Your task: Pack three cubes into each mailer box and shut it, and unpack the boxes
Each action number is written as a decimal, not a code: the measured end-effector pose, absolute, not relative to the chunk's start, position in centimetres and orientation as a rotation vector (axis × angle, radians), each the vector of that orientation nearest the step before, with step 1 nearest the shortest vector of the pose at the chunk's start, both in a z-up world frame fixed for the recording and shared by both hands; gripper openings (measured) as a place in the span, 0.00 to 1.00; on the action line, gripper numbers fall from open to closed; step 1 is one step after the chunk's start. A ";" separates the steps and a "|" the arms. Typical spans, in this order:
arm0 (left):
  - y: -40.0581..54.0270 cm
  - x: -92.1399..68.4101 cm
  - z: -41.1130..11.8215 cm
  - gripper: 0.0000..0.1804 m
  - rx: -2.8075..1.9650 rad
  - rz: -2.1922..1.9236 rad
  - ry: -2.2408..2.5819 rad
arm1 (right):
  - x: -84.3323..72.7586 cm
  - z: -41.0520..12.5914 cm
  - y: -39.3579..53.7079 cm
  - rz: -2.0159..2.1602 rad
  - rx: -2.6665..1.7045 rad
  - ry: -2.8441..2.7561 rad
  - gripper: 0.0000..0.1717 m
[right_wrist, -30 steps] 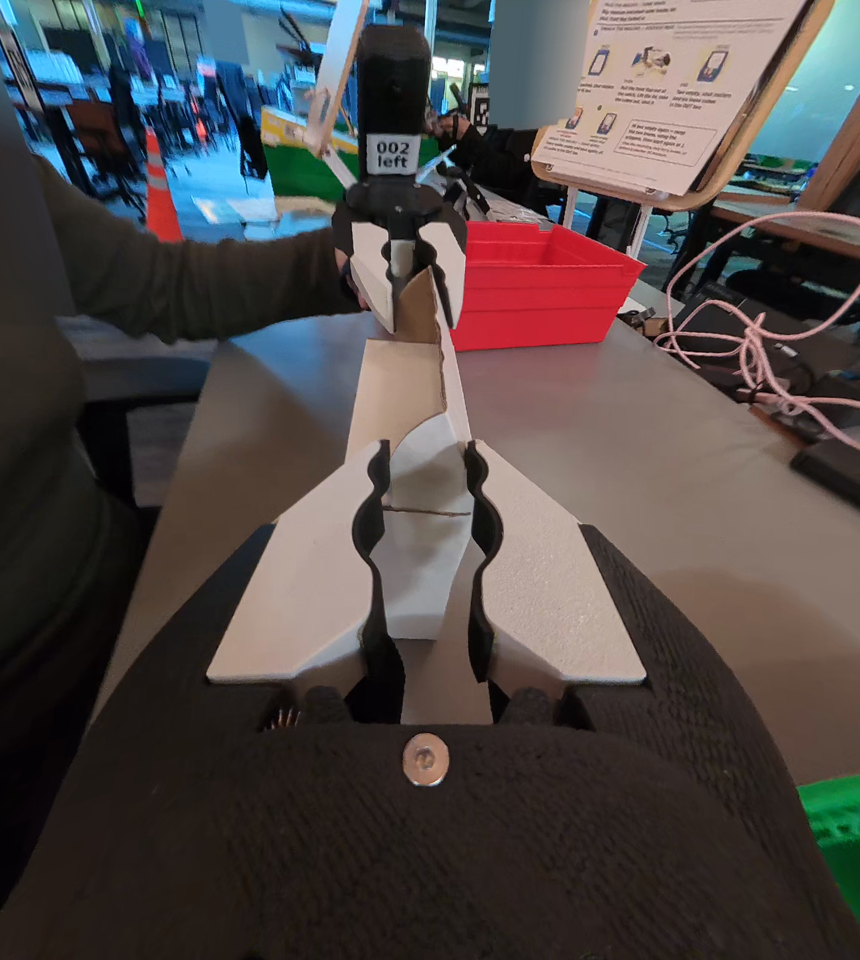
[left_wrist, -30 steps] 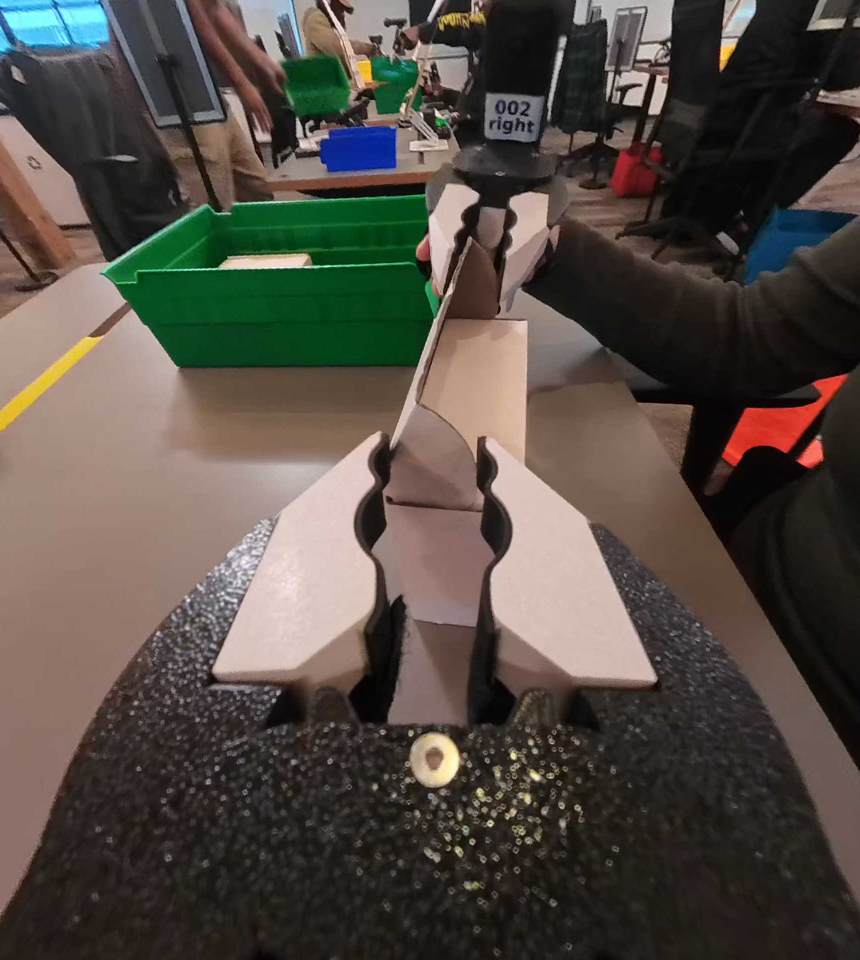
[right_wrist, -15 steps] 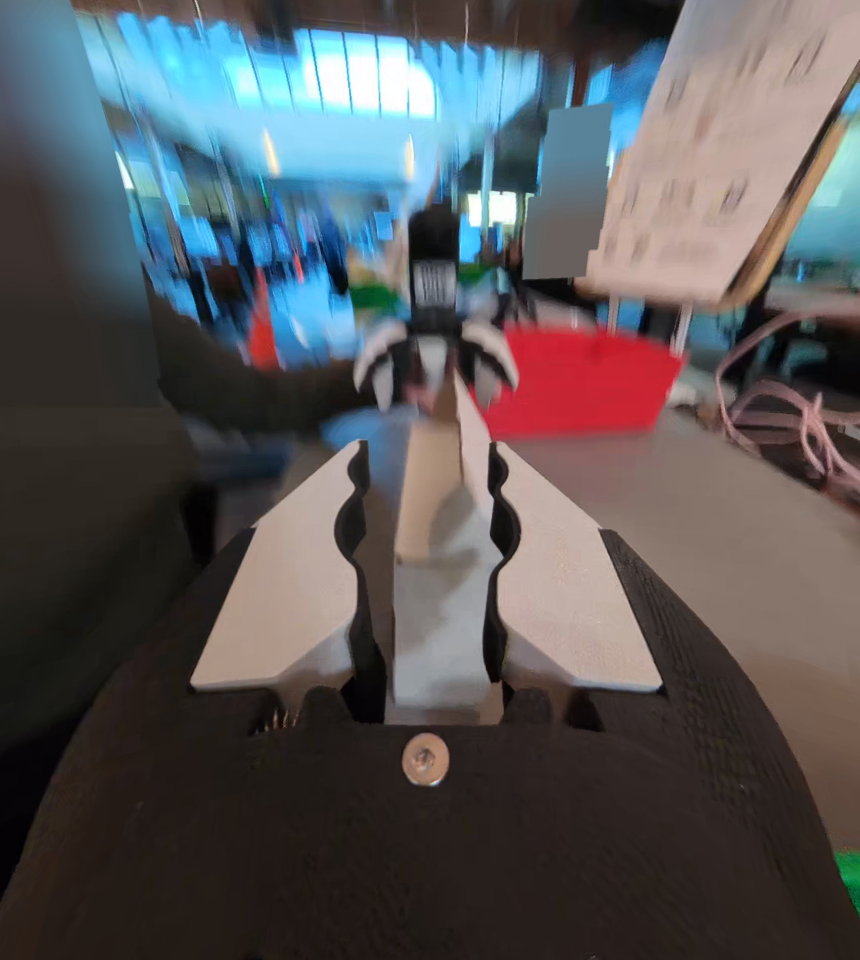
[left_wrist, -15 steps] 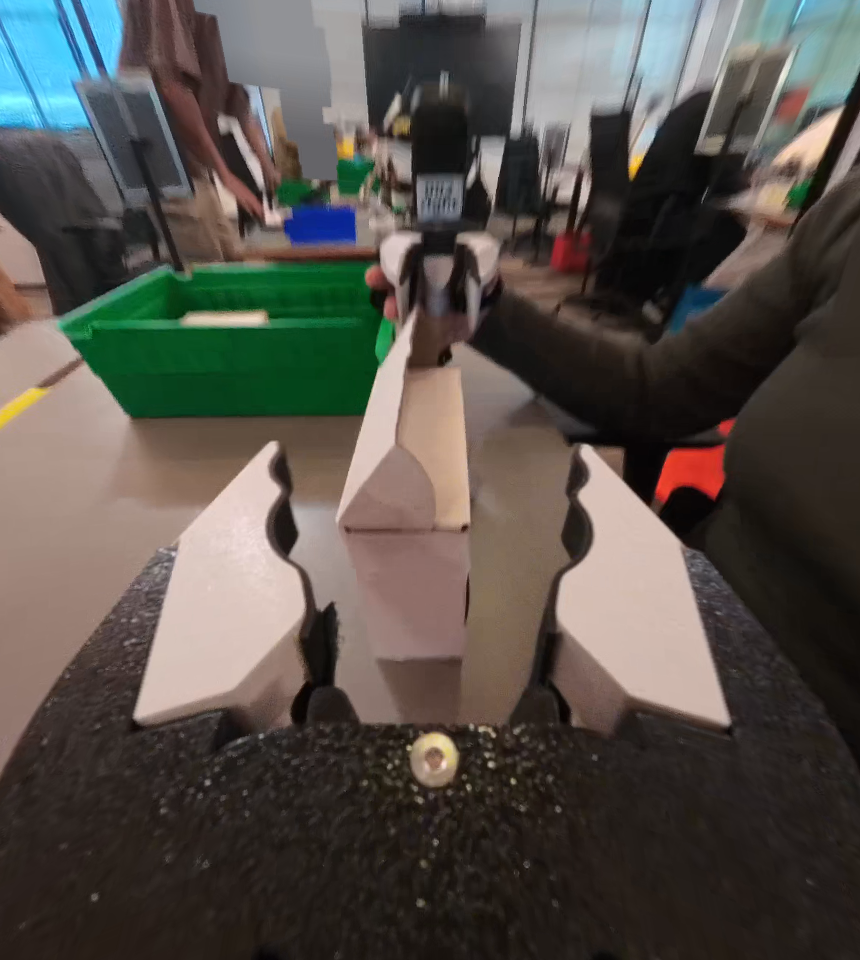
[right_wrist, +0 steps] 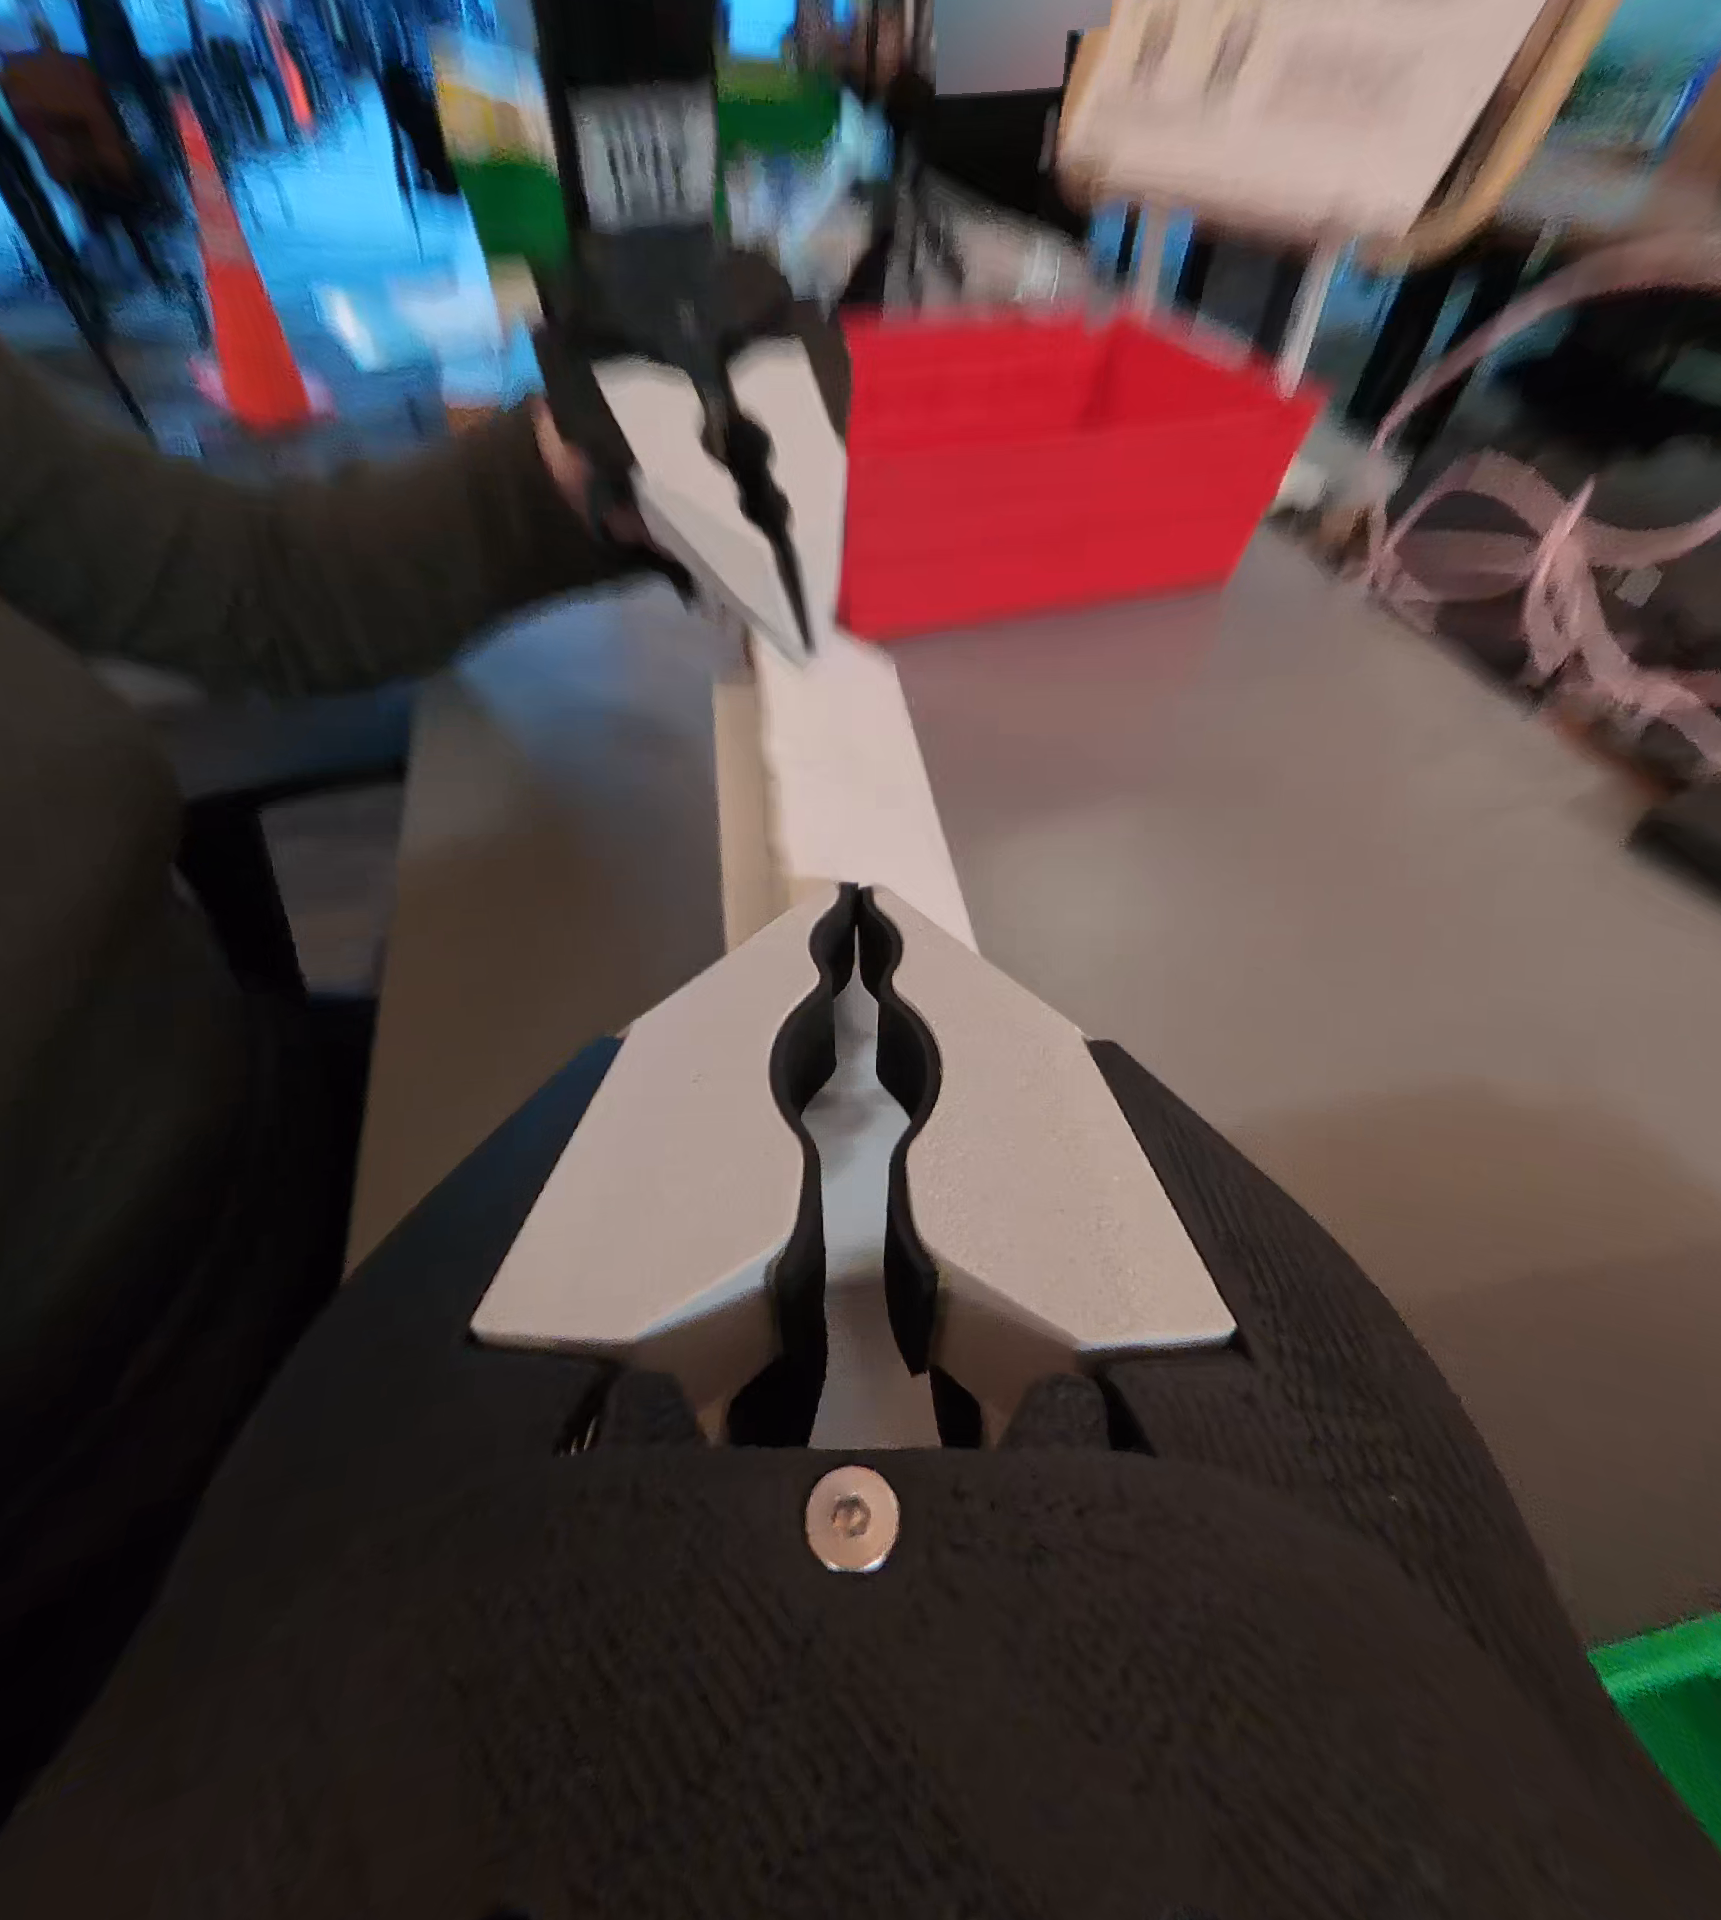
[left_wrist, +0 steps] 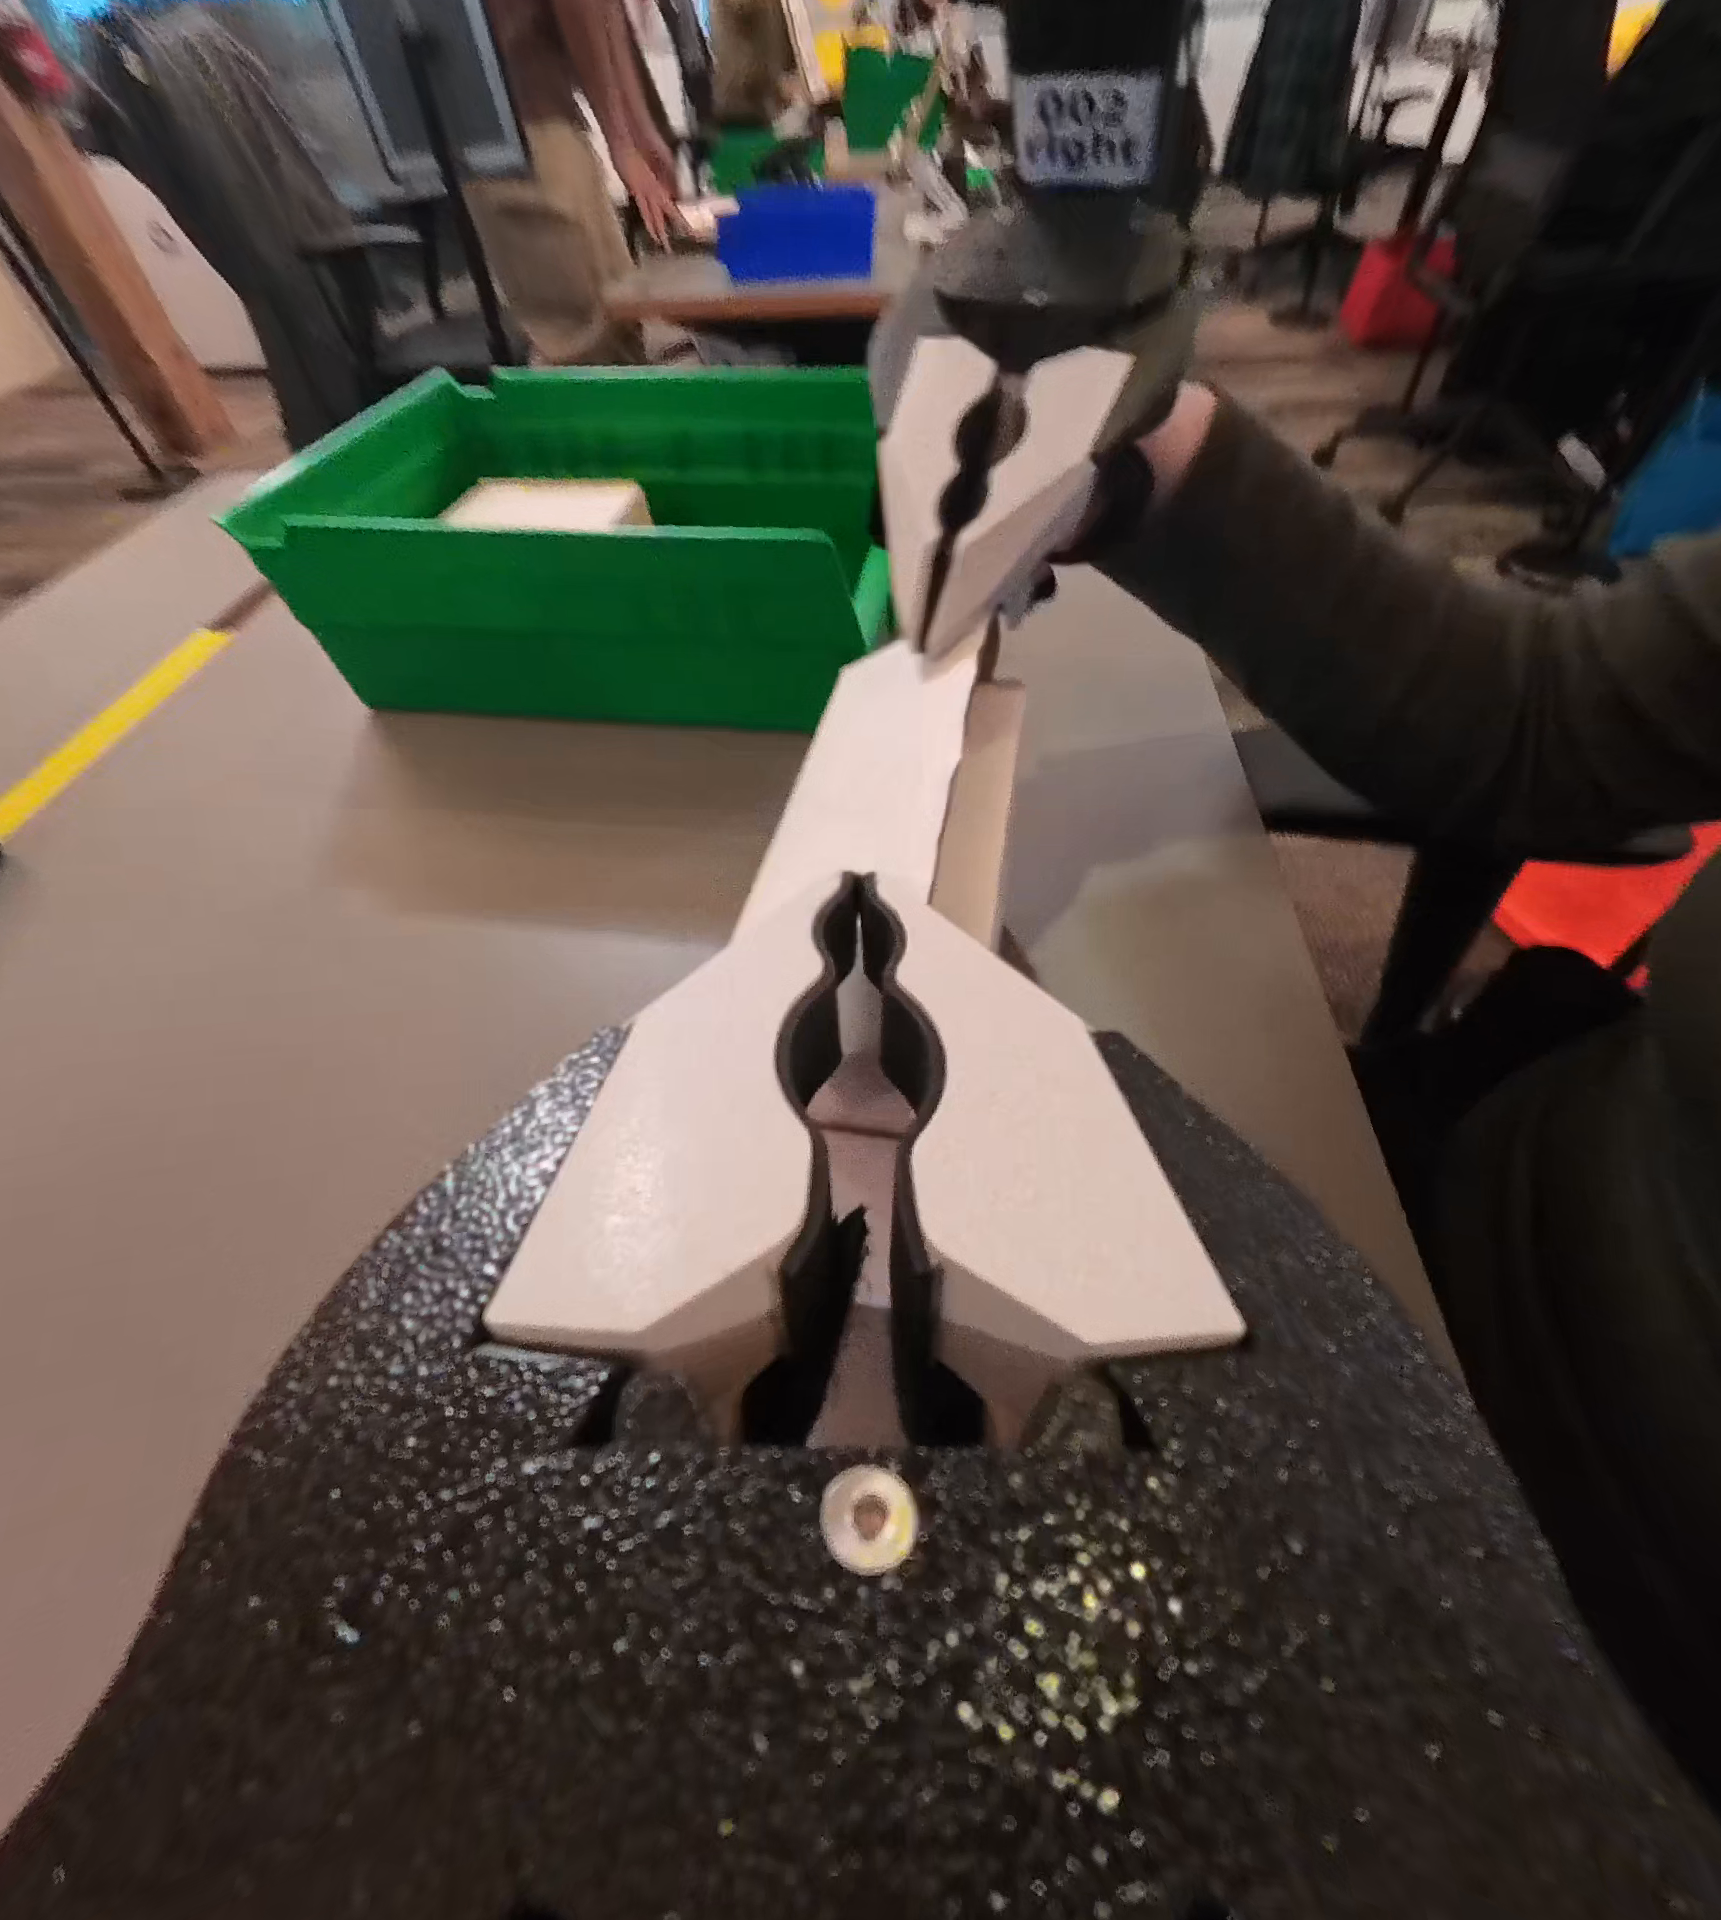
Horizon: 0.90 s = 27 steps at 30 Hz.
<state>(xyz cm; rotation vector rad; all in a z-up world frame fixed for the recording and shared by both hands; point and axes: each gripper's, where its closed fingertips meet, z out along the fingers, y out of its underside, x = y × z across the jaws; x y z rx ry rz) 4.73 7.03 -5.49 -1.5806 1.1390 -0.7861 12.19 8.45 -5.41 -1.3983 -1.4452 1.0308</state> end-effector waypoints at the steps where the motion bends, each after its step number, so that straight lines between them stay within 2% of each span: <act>1: 6.8 4.8 -6.3 0.00 -1.606 -0.774 1.168 | 12.1 -6.5 8.6 0.995 -1.438 -1.486 0.00; 9: 6.4 4.9 -7.6 0.00 -1.593 -0.838 1.144 | 11.9 -7.5 8.4 1.075 -1.498 -1.493 0.00; 15: 8.0 2.6 -4.8 0.00 -1.362 -0.874 0.912 | 12.1 -5.7 9.1 0.975 -1.411 -1.440 0.00; 16: 8.2 1.7 -3.4 0.01 -1.291 -0.858 0.854 | 12.0 -4.5 9.1 0.975 -1.372 -1.402 0.19; 17: 8.3 0.8 -1.9 0.03 -1.217 -0.838 0.783 | 12.0 -3.6 9.0 0.963 -1.350 -1.375 0.29; 20: 8.5 -1.9 0.9 0.07 -1.062 -0.739 0.594 | 11.1 -2.8 8.5 0.811 -1.319 -1.389 0.47; 25: 8.3 -2.8 2.0 0.16 -0.982 -0.481 0.518 | 7.6 -4.4 6.1 0.640 -1.300 -1.542 0.58; 27: 7.7 -2.7 2.3 0.18 -0.940 -0.417 0.514 | 6.9 -5.8 6.1 0.543 -1.348 -1.608 0.59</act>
